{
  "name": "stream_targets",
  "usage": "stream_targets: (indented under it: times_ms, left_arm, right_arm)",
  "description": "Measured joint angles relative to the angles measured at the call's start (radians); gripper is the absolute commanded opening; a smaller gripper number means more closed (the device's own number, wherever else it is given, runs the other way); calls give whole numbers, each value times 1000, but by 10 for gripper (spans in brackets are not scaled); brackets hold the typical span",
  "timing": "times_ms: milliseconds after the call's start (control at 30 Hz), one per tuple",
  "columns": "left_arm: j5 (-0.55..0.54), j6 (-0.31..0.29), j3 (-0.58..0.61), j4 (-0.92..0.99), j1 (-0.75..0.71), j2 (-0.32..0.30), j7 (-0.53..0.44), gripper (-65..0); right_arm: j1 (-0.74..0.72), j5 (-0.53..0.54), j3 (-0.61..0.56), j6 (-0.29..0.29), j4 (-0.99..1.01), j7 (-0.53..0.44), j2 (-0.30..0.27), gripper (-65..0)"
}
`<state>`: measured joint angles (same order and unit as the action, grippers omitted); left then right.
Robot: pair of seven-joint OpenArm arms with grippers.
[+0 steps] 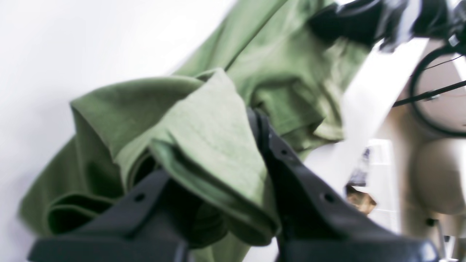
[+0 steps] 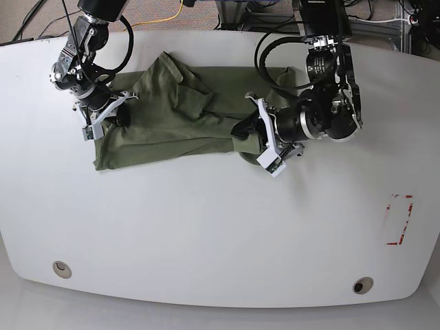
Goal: Layout the t-shirt on the table in an organized manner, then fold the t-shirt properly
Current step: 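Lay the folded end onto the shirt's middle with the left gripper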
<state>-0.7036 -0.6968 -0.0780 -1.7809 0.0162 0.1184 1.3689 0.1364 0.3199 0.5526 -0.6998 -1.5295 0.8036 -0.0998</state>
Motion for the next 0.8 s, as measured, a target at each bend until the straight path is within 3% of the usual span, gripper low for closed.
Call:
stream_targets:
  times_ms: [567,800]
  left_arm:
    - [3,0,45,82,15,31,0,-593]
    - [0,0,71,82,24,30,2,-385]
  right_arm:
    - [0,-1,0,0,0,0,0,-644]
    - [0,-1,-5,0,0,0,0,-644]
